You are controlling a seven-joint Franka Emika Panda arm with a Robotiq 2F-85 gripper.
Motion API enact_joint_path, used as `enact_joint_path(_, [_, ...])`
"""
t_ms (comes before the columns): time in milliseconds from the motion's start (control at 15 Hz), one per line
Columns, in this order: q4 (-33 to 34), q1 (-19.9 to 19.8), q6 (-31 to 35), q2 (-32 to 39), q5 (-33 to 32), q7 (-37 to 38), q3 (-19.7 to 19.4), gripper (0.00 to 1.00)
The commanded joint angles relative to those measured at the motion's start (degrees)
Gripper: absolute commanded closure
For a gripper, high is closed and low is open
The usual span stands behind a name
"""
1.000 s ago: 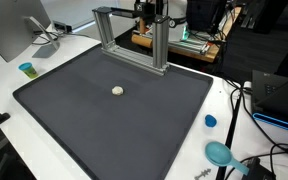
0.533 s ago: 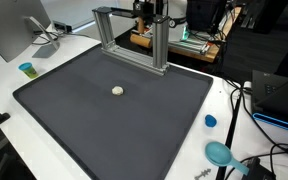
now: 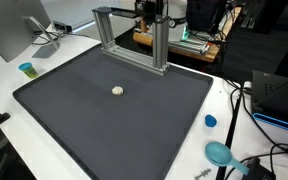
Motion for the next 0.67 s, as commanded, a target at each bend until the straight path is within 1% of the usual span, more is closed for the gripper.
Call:
enact_joint_path(0, [3.2,1.1,-3.3,3.2,0.9,-2.0,-1.2,0.71])
enact_joint_path(67, [3.6,1.2,-3.6,3.7,1.0,-2.2,-1.3,0.68])
enact_joint_path(133, [3.9,1.3,-3.7,4.0,1.0,-2.4,-1.4,0.69])
enact_joint_path(200, [4.2,1.2,-3.8,4.2,0.9,-2.5,-1.4,0.74])
enact_joint_path(267, [4.3,1.3,-3.8,4.3,1.0,-2.8,-1.6,0.75])
enact_joint_path(333, [4.3,1.4,-3.7,4.4,1.1,-3.2,-1.8,0.79])
enact_joint_path(467, [4.0,1.4,-1.9,3.6,1.0,-3.9,-2.0,0.79])
enact_joint_path(600, [3.8,0.6,1.5,2.3,-1.2,-3.3,-1.5,0.79])
